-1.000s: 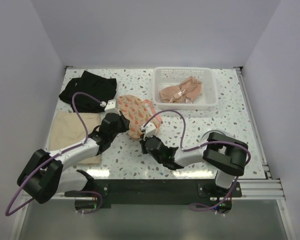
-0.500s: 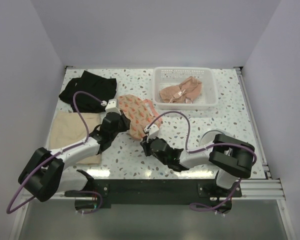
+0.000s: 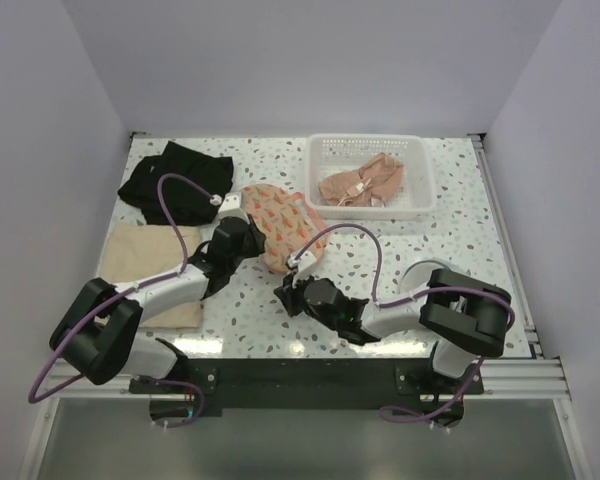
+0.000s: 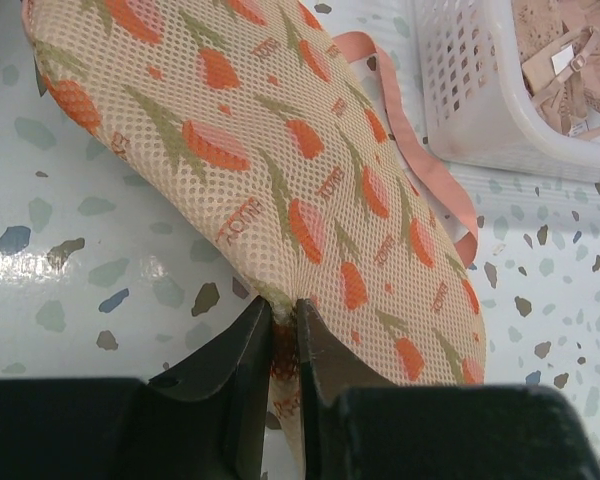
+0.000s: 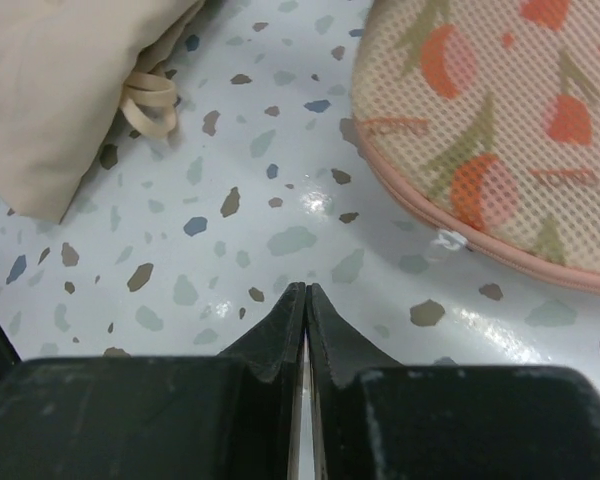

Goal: Unzip the laundry bag and remove the bra
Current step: Unzip the laundry bag at the center of the board.

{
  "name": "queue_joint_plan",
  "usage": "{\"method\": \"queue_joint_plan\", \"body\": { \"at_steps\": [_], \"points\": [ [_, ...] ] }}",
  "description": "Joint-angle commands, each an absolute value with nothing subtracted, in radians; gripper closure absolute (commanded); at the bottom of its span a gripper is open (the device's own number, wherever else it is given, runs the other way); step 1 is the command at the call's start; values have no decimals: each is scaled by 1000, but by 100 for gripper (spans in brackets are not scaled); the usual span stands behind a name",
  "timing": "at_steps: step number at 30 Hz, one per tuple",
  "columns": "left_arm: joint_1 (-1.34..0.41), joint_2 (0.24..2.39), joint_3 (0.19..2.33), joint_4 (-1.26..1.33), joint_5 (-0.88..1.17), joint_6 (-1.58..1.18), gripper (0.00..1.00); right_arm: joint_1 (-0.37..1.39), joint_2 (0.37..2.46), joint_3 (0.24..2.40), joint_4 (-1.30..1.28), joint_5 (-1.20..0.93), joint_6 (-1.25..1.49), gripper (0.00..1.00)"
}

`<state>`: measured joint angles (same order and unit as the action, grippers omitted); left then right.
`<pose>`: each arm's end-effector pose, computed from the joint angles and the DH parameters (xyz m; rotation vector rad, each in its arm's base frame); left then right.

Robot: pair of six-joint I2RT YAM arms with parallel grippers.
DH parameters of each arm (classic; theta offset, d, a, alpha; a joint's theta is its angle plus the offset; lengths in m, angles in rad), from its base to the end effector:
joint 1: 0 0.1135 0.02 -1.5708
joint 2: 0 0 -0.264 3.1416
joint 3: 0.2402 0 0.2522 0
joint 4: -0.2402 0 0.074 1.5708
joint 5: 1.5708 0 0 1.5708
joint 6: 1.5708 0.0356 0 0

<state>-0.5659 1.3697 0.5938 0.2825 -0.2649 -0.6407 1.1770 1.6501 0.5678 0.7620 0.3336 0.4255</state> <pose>0.2410 -0.1420 0.1921 -0.2425 2.0654 -0.4755 0.1301 0.2827 0.1546 -0.4913 1.8864 0.7766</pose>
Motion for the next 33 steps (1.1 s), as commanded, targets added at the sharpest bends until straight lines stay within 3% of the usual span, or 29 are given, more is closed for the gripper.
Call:
{"method": "queue_joint_plan", "body": {
  "at_steps": [1, 4, 6, 23, 33],
  "points": [
    [-568, 1342, 644, 316, -268, -614, 81, 1177, 1588, 508, 830, 492, 468, 66],
    [-568, 1336, 646, 310, -261, -617, 81, 1177, 1582, 483, 827, 555, 476, 46],
    [-568, 1332, 644, 305, -259, -617, 81, 1177, 1585, 473, 834, 604, 474, 44],
    [-569, 1307, 635, 285, -262, -626, 82, 1154, 1698, 610, 867, 612, 465, 41],
    [-572, 1307, 627, 291, -253, -632, 82, 1126, 1735, 649, 861, 583, 505, 50]
  ]
}}
